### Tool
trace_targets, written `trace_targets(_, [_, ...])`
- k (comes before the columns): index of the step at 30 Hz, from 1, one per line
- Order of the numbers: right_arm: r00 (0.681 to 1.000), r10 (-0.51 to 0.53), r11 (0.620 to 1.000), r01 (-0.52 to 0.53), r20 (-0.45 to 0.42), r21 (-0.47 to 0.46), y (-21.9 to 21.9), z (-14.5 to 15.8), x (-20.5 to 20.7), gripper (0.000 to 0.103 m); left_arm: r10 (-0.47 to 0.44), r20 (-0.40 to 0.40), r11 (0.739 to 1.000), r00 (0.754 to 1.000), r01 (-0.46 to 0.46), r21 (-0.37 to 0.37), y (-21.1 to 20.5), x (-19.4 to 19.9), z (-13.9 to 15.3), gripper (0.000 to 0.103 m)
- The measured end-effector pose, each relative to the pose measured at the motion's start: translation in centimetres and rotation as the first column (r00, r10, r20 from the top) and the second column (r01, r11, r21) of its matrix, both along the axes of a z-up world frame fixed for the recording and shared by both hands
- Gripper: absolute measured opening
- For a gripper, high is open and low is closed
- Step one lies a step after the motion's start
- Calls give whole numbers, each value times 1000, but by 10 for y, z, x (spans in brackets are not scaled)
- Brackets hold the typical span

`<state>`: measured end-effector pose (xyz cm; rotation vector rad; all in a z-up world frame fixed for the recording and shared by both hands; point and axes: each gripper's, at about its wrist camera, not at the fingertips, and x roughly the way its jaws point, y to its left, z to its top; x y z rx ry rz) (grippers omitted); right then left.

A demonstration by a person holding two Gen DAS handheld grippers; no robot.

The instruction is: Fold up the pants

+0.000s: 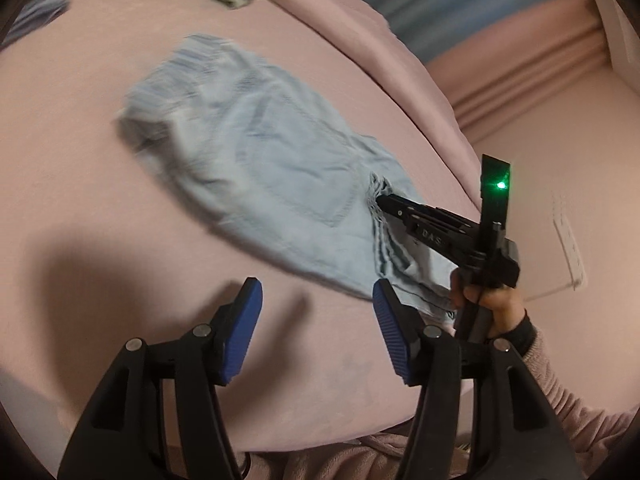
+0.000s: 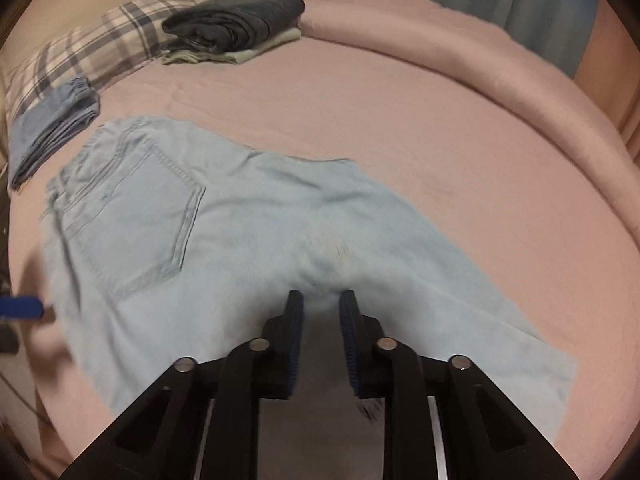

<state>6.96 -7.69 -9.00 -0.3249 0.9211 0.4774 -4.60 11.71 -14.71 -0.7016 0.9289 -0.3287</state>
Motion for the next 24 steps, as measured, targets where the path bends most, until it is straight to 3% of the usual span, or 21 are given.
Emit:
trace_targets(7, [999, -34, 992, 36, -19, 119, -14, 19, -1, 22, 125, -54, 983, 991, -131, -125, 28, -10, -16, 64])
trace_targets(11, [1000, 5, 987, -8, 17, 160, -21, 35, -30, 22, 209, -81, 950, 975, -222, -219, 41, -7, -24, 64])
trace_targets(15, [999, 35, 987, -37, 14, 159, -20, 36, -47, 22, 294, -81, 916, 952, -305, -262, 55, -4, -23, 64])
trace_targets(18, [999, 43, 984, -43, 5, 173, -17, 34, -48, 22, 350, -78, 894, 934, -358, -270, 52, 5, -19, 64])
trace_targets(24, [1000, 28, 983, -25, -14, 183, -13, 30, -49, 22, 406, -57, 888, 912, -408, -213, 56, 22, -11, 64])
